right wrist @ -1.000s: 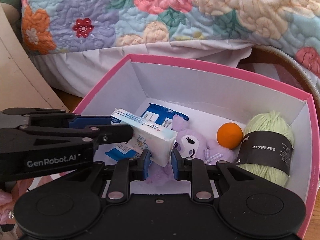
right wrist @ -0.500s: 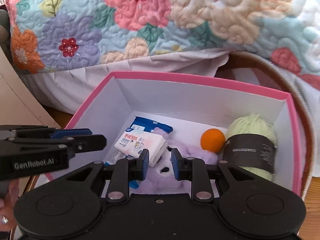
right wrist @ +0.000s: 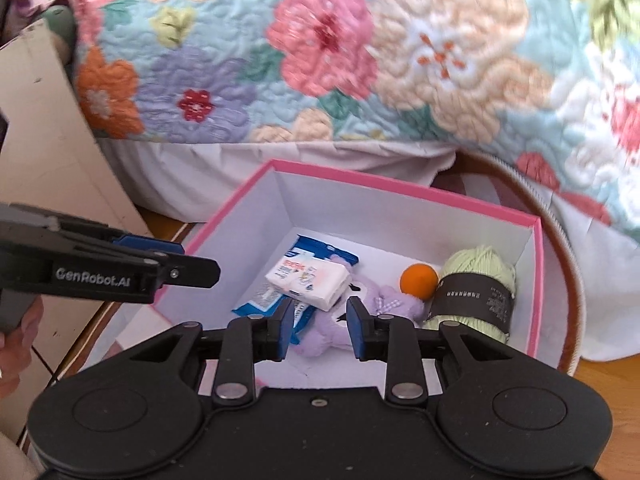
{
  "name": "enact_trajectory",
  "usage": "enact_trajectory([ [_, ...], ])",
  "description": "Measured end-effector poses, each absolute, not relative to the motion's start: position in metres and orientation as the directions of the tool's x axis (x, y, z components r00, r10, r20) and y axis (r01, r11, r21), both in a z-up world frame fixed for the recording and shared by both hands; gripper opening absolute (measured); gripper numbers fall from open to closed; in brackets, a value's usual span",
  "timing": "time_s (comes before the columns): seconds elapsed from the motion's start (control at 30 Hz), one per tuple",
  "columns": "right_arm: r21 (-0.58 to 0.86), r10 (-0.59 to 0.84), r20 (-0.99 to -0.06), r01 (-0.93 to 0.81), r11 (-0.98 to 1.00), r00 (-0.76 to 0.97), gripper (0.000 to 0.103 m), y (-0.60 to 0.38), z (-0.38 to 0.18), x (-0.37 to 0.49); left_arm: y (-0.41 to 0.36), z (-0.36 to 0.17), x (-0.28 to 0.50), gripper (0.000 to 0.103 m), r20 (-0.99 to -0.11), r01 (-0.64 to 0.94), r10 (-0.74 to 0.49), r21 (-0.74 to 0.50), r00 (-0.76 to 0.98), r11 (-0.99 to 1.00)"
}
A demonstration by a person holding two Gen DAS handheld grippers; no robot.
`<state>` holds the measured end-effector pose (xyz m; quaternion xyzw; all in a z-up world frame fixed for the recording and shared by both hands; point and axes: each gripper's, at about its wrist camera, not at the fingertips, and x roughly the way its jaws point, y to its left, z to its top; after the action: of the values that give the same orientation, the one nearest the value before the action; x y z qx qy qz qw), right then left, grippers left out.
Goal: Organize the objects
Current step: 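Lower the tissue pack onto the wet-wipe pack and open the left tool, then withdraw the left tool from the box toward the clear floss-pick box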
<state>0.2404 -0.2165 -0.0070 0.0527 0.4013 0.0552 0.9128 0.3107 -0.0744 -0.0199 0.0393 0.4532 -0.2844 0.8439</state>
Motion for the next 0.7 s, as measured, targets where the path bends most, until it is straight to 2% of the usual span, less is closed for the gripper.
enact_trajectory([
  [0.1,0.111,0.136,-0.729,-0.079,0.991,0.671,0.039,-0.207,0.007,0.229,-0.069,-0.007,0.302,0.062,-0.795,0.512,-0.431,-0.181,0.426,0.84],
  [0.23,0.105,0.143,-0.74,-0.097,0.99,0.658,0.044,-0.2,0.022,0.213,-0.066,0.008,0.287,0.063,-0.827,0.512,-0.387,-0.143,0.409,0.847],
  [0.5,0.048,0.121,-0.728,-0.126,0.991,0.674,0.047,-0.188,0.055,0.181,-0.047,0.048,0.249,0.074,-0.799,0.538,-0.426,-0.156,0.424,0.828],
  [0.7,0.02,0.121,-0.704,-0.151,0.988,0.699,0.053,-0.182,0.076,0.153,-0.033,0.062,0.219,0.078,-0.788,0.544,-0.423,-0.136,0.448,0.828],
])
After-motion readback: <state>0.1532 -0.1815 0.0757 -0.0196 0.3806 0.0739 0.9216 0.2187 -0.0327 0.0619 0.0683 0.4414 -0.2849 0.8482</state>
